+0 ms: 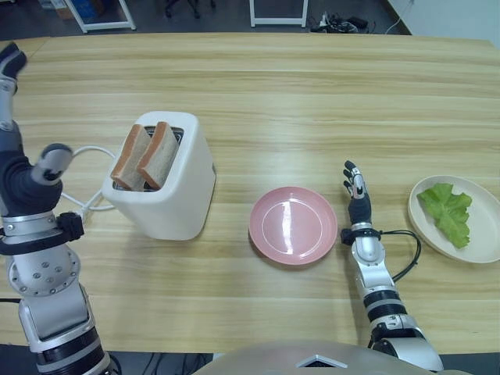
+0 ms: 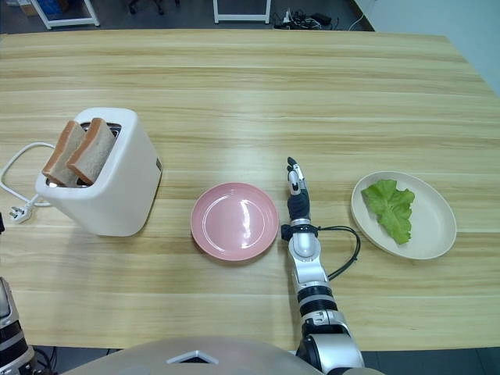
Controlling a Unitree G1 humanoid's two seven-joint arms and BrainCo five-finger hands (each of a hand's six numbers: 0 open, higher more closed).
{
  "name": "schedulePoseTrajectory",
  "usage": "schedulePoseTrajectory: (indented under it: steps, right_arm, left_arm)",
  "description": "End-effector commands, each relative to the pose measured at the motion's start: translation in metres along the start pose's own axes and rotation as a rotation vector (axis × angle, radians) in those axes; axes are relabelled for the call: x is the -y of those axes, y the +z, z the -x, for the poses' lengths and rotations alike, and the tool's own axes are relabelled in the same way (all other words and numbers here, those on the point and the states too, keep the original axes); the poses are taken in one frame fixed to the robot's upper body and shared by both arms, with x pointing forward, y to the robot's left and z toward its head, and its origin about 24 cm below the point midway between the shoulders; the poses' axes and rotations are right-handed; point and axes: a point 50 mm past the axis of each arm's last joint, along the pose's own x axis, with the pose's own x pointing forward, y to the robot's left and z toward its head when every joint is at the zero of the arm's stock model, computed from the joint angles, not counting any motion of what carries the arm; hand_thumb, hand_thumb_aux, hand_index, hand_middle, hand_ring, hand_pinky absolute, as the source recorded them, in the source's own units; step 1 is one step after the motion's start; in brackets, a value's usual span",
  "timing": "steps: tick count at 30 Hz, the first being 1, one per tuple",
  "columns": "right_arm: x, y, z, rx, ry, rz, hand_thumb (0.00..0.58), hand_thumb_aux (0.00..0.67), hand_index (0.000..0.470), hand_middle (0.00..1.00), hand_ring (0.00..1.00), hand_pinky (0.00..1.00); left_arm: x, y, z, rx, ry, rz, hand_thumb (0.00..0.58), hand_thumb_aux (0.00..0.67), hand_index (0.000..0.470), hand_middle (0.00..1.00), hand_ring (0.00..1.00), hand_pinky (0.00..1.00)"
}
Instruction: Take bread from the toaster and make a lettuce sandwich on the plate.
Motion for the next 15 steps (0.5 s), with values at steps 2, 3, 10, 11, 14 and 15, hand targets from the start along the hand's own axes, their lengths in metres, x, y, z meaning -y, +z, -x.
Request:
schedulePoseTrajectory:
  steps: [2,3,10,11,14,15]
  right_arm:
    - [0.000,-0.001,-0.001,-0.008,0.003,0.004,0.000,0.000,0.000,0.00,0.00,0.00]
    - [0.001,-0.001,-0.001,-0.010,0.004,0.005,0.000,0.000,0.000,0.00,0.00,0.00]
    - [0.002,-0.003,0.002,-0.018,0.002,0.009,0.000,0.000,0.000,0.00,0.00,0.00]
    - [0.002,-0.003,0.002,-0.020,0.002,0.009,0.000,0.000,0.000,0.00,0.00,0.00]
    - [0.003,-0.004,0.003,-0.028,0.000,0.012,0.000,0.000,0.000,0.00,0.00,0.00]
    - [0.004,-0.005,0.003,-0.031,-0.001,0.012,0.000,0.000,0.000,0.00,0.00,0.00]
  left_arm:
    - [0.029,-0.037,0.013,-0.212,-0.169,-0.294,0.000,0.000,0.000,0.00,0.00,0.00]
    - [0.033,-0.039,0.015,-0.230,-0.190,-0.315,0.000,0.000,0.000,0.00,0.00,0.00]
    - [0.051,-0.051,0.027,-0.291,-0.332,-0.449,0.000,0.000,0.000,0.00,0.00,0.00]
    - [0.052,-0.051,0.028,-0.293,-0.348,-0.459,0.000,0.000,0.000,0.00,0.00,0.00]
    - [0.057,-0.046,0.031,-0.263,-0.382,-0.456,0.000,0.000,0.000,0.00,0.00,0.00]
    - [0.058,-0.044,0.031,-0.250,-0.395,-0.458,0.000,0.000,0.000,0.00,0.00,0.00]
